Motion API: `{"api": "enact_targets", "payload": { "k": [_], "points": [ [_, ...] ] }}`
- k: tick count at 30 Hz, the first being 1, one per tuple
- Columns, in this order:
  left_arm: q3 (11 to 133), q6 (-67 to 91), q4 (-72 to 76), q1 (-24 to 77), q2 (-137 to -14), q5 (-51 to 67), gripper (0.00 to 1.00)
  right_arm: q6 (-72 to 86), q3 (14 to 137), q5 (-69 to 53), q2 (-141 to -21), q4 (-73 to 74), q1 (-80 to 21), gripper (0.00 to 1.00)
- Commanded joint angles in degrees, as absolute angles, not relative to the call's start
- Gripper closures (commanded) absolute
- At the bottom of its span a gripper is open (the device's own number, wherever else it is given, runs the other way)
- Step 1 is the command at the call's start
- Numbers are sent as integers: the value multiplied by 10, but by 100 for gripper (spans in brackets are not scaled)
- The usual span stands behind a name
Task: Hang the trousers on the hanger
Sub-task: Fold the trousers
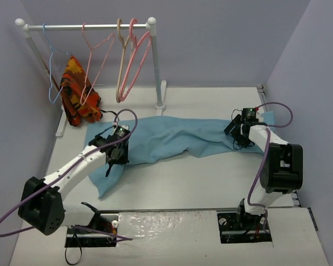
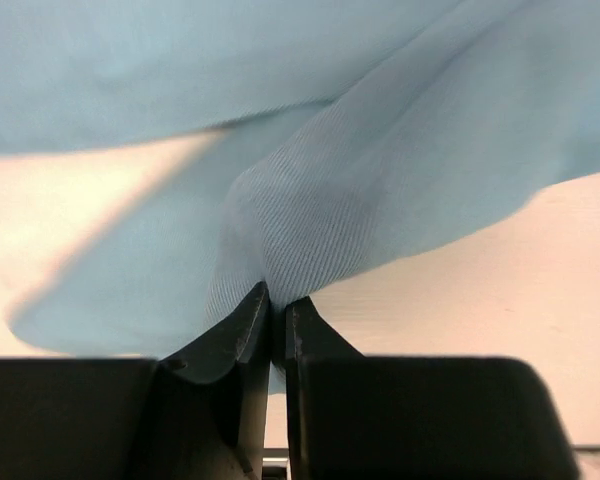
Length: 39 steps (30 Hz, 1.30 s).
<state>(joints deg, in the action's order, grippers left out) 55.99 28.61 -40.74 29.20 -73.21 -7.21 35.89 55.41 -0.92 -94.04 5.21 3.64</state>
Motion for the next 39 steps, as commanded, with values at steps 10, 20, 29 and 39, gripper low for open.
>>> {"api": "enact_targets", "payload": {
  "k": [10,20,29,39],
  "points": [
    [766,66,-514,202,-834,-151,72,275,631,53,-911,108,-24,26],
    [583,206,-378,200,-700,-69,25,243,635,20,-872,113,-84,24],
    [368,409,-294,187,-639,-35,26,233,597,-20,-815,100,-94,23],
    [337,421,-163,178,-687,-48,28,229,556,-29,-781,96,-94,23]
  ]
}}
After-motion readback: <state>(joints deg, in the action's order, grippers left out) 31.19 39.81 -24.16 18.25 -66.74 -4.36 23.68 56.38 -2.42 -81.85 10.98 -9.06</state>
